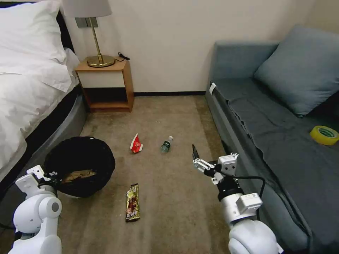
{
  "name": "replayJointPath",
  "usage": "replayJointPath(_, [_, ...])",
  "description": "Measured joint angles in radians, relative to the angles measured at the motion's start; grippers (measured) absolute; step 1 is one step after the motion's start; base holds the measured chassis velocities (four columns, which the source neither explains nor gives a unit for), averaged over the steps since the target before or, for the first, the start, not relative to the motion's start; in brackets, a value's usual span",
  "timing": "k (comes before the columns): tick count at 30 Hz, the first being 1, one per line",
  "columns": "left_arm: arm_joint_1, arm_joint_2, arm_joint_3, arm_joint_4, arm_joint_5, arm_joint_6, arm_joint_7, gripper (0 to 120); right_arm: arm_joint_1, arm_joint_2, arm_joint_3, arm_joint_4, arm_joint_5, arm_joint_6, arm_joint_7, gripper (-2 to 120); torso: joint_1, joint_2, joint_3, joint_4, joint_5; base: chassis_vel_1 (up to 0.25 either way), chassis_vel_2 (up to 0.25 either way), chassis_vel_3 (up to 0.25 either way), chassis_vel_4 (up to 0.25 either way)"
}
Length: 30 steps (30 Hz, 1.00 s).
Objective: Pick up the trash bin, then pick up the garbage on the floor and place it into the trash bin.
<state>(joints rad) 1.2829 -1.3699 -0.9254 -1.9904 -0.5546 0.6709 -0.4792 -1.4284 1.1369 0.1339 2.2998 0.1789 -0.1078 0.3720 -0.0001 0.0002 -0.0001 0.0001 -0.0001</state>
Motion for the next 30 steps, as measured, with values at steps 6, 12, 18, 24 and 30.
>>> replayJointPath(6, [0.001, -0.004, 0.0, -0.002, 0.0, 0.0, 0.0, 2, 0.007, 0.005, -0.003, -0.011, 0.002, 0.002, -0.001, 100, 0.0, 0.0, 0.0, 0.0, 0.0, 0.0, 0.0, 0.0, 0.0])
replayJointPath(12, [0.001, -0.005, 0.0, -0.004, 0.0, 0.0, 0.0, 2, 0.018, 0.009, -0.009, -0.023, 0.01, 0.004, -0.004, 100, 0.0, 0.0, 0.0, -0.0001, 0.0, -0.036, 0.026, 0.029, -0.036])
replayJointPath(18, [0.001, -0.005, 0.0, -0.004, 0.0, 0.0, 0.001, 2, 0.021, 0.012, -0.014, -0.032, 0.011, 0.009, -0.005, 100, 0.0, 0.0, 0.0, -0.0002, -0.0001, -0.144, 0.145, 0.127, -0.121])
replayJointPath(24, [0.001, -0.008, 0.002, -0.002, 0.001, -0.002, 0.001, 2, 0.029, 0.012, -0.019, -0.039, 0.014, 0.015, -0.01, 100, 0.0, 0.0, 0.0, -0.0001, 0.0, -0.138, 0.143, 0.134, -0.131])
replayJointPath(30, [0.0, -0.01, 0.003, 0.004, 0.005, -0.004, 0.001, 2, 0.052, 0.009, -0.032, -0.056, 0.033, 0.015, -0.012, 100, 0.0, 0.0, 0.0, -0.0002, 0.0001, -0.038, 0.023, 0.041, -0.038])
